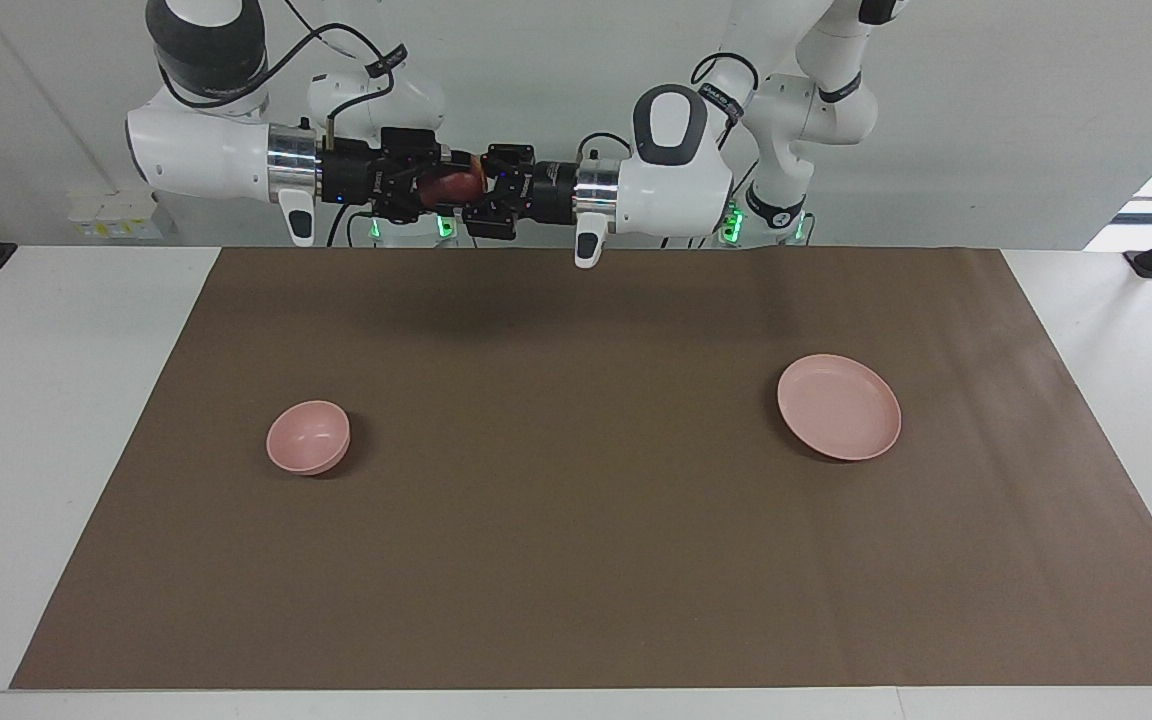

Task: Move apple from plate to bowl
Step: 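Carry the apple toward the right gripper and grasp it with the right gripper, then open the left gripper and withdraw it while the right gripper holds the apple, then lower the apple into the bowl with the right gripper while the left gripper retracts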

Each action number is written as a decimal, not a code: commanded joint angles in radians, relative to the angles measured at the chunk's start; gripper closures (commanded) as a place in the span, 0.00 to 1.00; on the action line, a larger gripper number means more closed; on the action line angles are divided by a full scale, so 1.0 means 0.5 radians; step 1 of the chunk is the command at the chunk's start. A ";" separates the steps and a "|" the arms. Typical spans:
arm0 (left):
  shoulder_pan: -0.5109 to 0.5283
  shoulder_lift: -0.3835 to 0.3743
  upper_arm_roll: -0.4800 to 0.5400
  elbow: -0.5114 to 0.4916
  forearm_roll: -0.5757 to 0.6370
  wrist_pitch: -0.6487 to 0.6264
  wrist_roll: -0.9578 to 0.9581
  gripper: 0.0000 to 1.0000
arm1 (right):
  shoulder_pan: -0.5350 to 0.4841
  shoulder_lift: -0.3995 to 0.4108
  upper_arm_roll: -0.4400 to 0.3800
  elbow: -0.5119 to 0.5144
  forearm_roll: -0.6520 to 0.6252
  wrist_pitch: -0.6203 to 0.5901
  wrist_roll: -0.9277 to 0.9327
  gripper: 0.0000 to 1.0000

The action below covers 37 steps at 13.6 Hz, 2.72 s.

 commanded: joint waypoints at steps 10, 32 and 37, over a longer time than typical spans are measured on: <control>-0.055 -0.059 0.028 -0.028 -0.017 0.022 -0.028 1.00 | 0.003 -0.043 0.008 -0.025 -0.077 -0.008 0.175 1.00; 0.497 -0.200 0.077 0.058 2.720 -0.171 1.596 0.00 | 0.076 0.549 0.057 0.392 -2.165 1.056 -0.279 1.00; 0.782 -0.219 0.077 0.061 3.023 -0.345 1.960 0.00 | 0.125 0.785 0.054 0.417 -2.770 1.336 -0.239 1.00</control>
